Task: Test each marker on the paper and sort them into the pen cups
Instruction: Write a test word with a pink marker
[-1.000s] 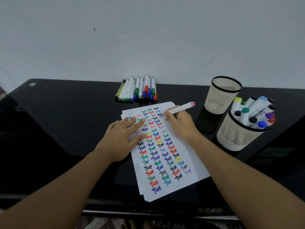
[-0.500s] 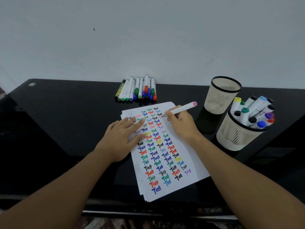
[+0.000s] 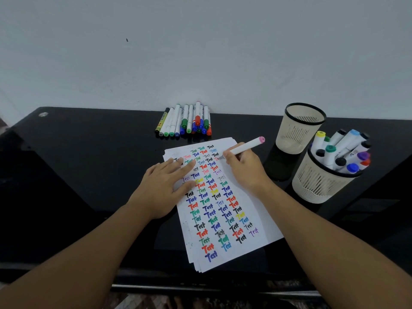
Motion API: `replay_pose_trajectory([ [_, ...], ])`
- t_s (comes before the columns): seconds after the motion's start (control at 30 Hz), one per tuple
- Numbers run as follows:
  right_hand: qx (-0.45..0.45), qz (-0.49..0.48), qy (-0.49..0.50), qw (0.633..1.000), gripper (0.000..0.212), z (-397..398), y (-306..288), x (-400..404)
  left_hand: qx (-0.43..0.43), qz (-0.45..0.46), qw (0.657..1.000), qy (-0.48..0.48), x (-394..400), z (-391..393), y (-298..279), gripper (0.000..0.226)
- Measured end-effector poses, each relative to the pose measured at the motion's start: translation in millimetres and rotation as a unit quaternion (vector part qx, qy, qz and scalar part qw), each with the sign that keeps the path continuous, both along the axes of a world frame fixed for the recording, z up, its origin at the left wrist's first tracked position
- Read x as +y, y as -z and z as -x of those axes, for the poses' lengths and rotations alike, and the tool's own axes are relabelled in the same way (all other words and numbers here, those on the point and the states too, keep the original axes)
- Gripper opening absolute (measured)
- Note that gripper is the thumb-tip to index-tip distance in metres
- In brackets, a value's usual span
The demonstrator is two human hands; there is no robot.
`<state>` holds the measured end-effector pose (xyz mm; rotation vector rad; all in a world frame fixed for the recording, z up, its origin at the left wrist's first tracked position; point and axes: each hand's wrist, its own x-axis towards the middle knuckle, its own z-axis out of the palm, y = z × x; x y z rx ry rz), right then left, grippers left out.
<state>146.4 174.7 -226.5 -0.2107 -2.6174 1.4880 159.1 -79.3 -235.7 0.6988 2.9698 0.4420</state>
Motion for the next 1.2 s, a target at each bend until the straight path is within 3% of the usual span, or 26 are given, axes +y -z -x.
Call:
replay_pose_trajectory([
  [1.07, 0.006, -0.002, 0.006, 1.0, 0.018, -2.0, -2.4, -0.9, 0.002, -0.002, 1.0, 0.001, -0.4, 2.0, 0.4, 0.063],
  [1.2, 0.013, -0.012, 0.005, 1.0, 0.02, -2.4, -2.8, -1.8, 0.028, -0.061, 0.998, -0.01, -0.1, 0.3, 2.3, 0.067],
])
